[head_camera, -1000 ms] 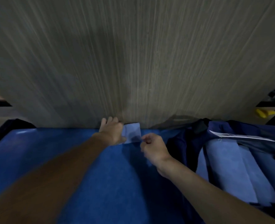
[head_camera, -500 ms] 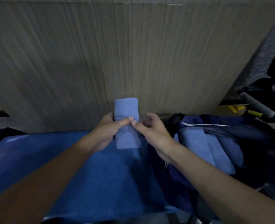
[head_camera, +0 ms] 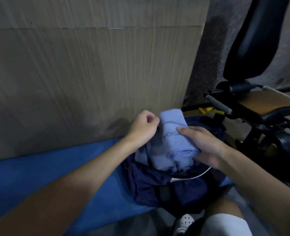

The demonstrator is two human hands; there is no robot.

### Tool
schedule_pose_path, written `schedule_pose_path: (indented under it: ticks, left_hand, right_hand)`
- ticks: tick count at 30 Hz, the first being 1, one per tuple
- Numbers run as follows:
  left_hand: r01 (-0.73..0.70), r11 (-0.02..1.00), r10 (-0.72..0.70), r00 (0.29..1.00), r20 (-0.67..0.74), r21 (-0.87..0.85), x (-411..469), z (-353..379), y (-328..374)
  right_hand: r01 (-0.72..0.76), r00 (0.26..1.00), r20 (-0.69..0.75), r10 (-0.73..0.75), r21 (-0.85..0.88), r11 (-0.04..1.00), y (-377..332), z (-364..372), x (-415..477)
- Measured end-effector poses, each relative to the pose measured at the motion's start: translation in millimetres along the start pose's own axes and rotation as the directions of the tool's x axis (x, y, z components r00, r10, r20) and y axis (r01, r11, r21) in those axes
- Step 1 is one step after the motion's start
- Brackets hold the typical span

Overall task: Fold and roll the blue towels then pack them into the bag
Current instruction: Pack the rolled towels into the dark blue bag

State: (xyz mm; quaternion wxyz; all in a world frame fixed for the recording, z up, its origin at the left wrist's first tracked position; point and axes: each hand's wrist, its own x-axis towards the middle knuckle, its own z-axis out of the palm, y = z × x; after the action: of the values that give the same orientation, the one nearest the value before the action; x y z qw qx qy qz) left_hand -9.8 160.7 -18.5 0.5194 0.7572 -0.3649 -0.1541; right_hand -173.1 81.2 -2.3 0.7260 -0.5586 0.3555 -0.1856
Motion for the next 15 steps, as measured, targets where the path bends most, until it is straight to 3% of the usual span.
schedule_pose_path:
  ticks: [1, 2, 3, 4, 6, 8, 12, 15]
  left_hand:
    - [-0.147, 0.949, 0.16, 0.987, -0.023, 0.278, 6.9, 6.5, -5.6]
    - [-0.274, 0.808, 0.288, 0.956, 0.056, 0.522, 13.1, 12.0, -10.8]
    - [-0.358, 0.633, 0.33, 0.927, 0.18, 0.686, 19.3, 16.7, -13.8]
    - [-0.406, 0.483, 0.307, 0.908, 0.284, 0.776, 24.8, 21.5, -16.0]
    - [-0.434, 0.349, 0.239, 0.898, 0.369, 0.83, 31.9, 31.9, -17.4]
    - [-0.431, 0.357, 0.276, 0.896, 0.348, 0.828, 37.8, 39.9, -17.3]
    - [-0.404, 0.51, 0.407, 0.891, 0.2, 0.759, 48.8, 40.5, -13.6]
    - [-0.418, 0.559, 0.467, 0.873, 0.145, 0.716, 53.2, 33.9, -9.0]
  right_hand:
    - [-0.05, 0.999, -0.015, 0.049, -0.047, 0.998, 1.0, -13.7, -2.0]
    - [-0.095, 0.995, -0.028, 0.093, -0.083, 0.992, 3.2, -25.7, -4.3]
    - [-0.129, 0.991, -0.037, 0.125, -0.118, 0.985, 5.8, -36.7, -5.6]
    - [-0.156, 0.988, -0.037, 0.152, -0.151, 0.976, 8.7, -45.6, -6.8]
    - [-0.201, 0.979, -0.036, 0.198, -0.22, 0.954, 14.1, -57.8, -6.5]
    - [-0.219, 0.976, -0.049, 0.214, -0.279, 0.935, 18.2, -62.5, -1.7]
    - [-0.22, 0.975, -0.12, 0.189, -0.348, 0.911, 25.0, -56.0, 27.8]
    - [-0.197, 0.976, -0.168, 0.139, -0.4, 0.895, 31.0, -44.9, 54.9]
